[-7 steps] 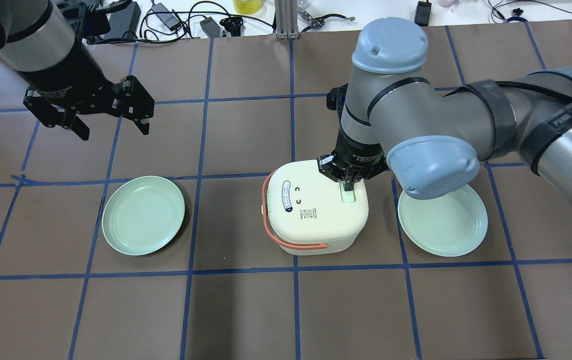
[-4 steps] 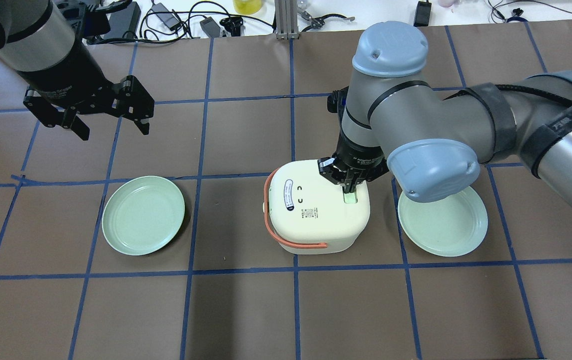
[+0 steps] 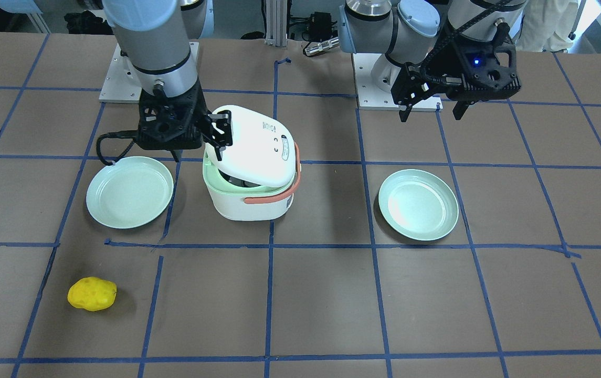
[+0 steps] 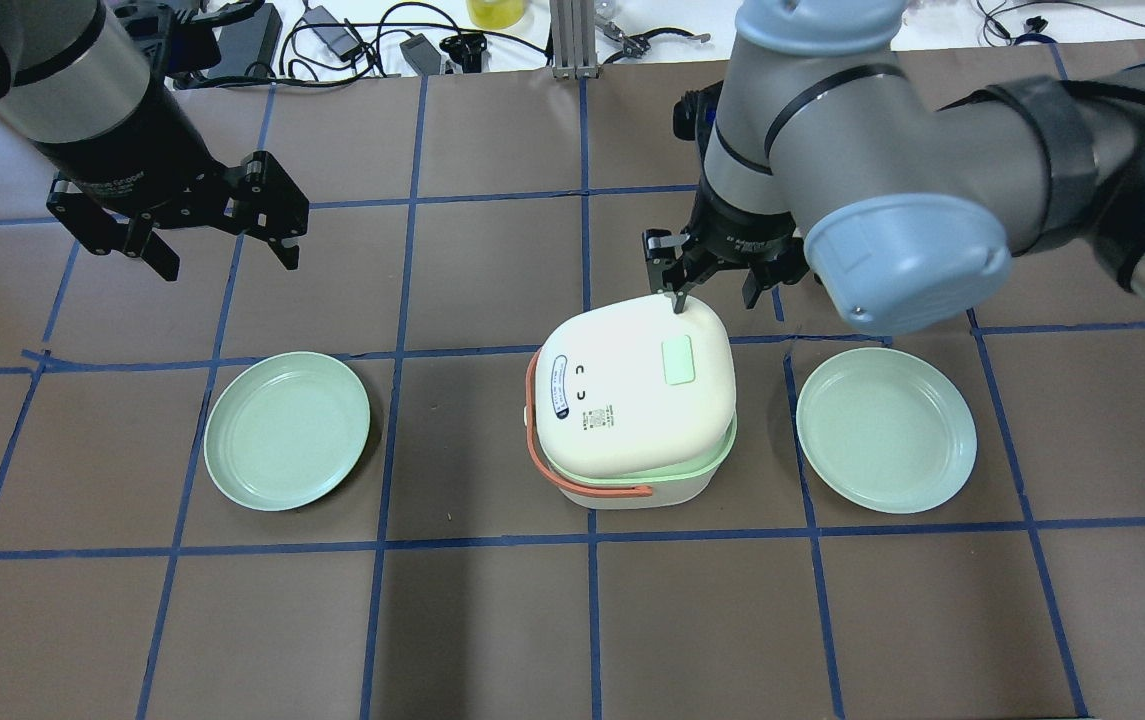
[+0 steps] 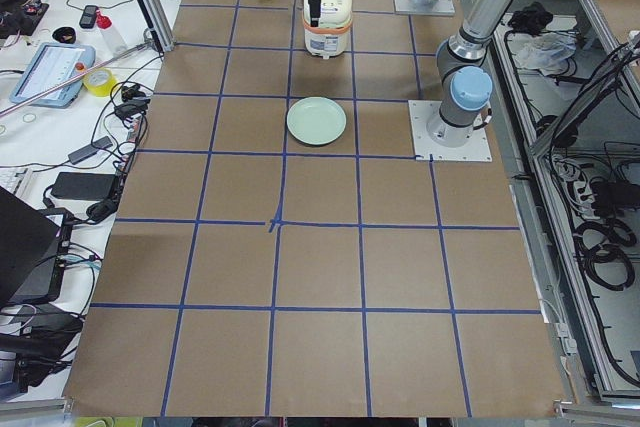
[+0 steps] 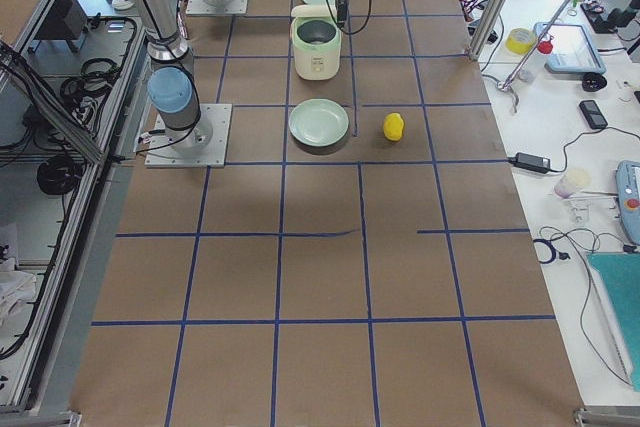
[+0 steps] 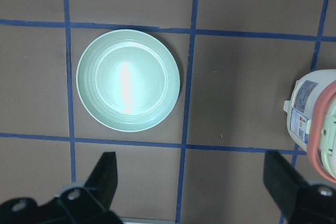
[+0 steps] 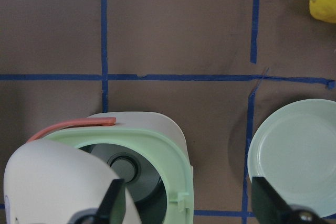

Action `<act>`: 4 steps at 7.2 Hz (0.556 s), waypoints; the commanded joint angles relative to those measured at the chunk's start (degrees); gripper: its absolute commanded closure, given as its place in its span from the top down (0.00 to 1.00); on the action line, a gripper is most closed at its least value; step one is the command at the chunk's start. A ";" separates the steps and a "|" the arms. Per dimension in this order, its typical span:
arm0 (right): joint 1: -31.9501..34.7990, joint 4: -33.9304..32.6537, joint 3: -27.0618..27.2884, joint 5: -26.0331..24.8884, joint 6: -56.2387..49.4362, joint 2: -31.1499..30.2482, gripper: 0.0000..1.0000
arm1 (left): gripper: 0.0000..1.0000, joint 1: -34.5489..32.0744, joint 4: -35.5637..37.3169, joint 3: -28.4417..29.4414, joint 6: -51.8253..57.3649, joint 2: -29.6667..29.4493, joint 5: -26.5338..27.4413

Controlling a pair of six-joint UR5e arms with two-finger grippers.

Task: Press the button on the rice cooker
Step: 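Lift the right gripper away as the rice cooker lid springs open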

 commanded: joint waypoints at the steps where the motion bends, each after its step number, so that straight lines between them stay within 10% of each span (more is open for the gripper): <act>1: -6.55 4.83 -7.25 0.11 -5.16 -0.02 1.00 | 1.00 0.00 0.00 0.00 0.04 0.00 0.00; 4: -11.59 5.28 -10.09 -1.03 -9.59 -0.46 1.00 | 1.00 0.00 0.00 0.00 0.04 0.00 0.00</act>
